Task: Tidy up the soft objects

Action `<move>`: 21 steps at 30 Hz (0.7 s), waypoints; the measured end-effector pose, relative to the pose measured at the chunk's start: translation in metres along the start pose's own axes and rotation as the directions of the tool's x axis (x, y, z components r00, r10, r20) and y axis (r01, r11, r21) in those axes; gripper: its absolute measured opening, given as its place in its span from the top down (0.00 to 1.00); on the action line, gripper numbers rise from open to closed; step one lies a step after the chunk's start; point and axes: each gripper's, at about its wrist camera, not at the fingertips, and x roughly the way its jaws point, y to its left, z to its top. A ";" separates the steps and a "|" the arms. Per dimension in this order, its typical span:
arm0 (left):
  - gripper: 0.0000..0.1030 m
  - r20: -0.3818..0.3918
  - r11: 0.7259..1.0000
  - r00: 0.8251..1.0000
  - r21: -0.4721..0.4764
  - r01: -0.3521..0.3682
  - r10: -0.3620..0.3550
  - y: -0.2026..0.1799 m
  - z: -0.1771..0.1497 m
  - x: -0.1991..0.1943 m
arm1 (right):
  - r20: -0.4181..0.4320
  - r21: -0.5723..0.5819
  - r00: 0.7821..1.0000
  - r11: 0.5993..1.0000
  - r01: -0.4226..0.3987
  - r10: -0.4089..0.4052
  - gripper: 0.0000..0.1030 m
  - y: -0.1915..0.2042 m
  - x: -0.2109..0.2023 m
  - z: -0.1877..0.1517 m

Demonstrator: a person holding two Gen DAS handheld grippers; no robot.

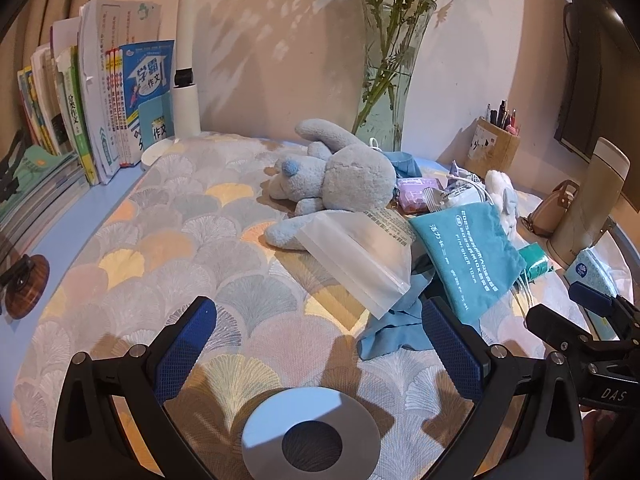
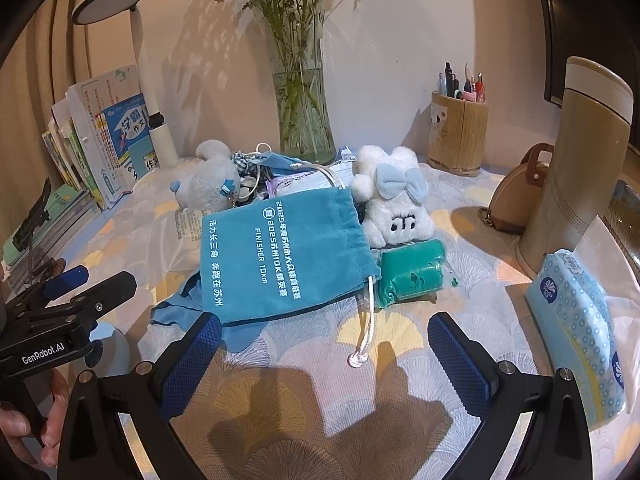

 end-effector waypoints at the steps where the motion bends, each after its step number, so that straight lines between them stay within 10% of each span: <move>1: 0.01 -0.001 1.000 1.000 0.000 0.001 -0.001 0.000 0.000 0.000 | -0.001 -0.001 1.000 1.000 0.000 0.000 0.00 0.000 0.000 0.000; 16: 0.01 -0.033 0.999 0.999 0.045 0.028 -0.027 -0.007 0.000 0.004 | -0.038 0.032 0.999 0.999 0.023 -0.021 0.00 -0.005 0.005 0.002; 21: 0.01 -0.124 0.982 0.989 0.157 0.101 -0.082 -0.017 0.010 0.008 | -0.120 0.198 0.974 0.966 -0.168 0.194 0.00 -0.022 0.011 0.008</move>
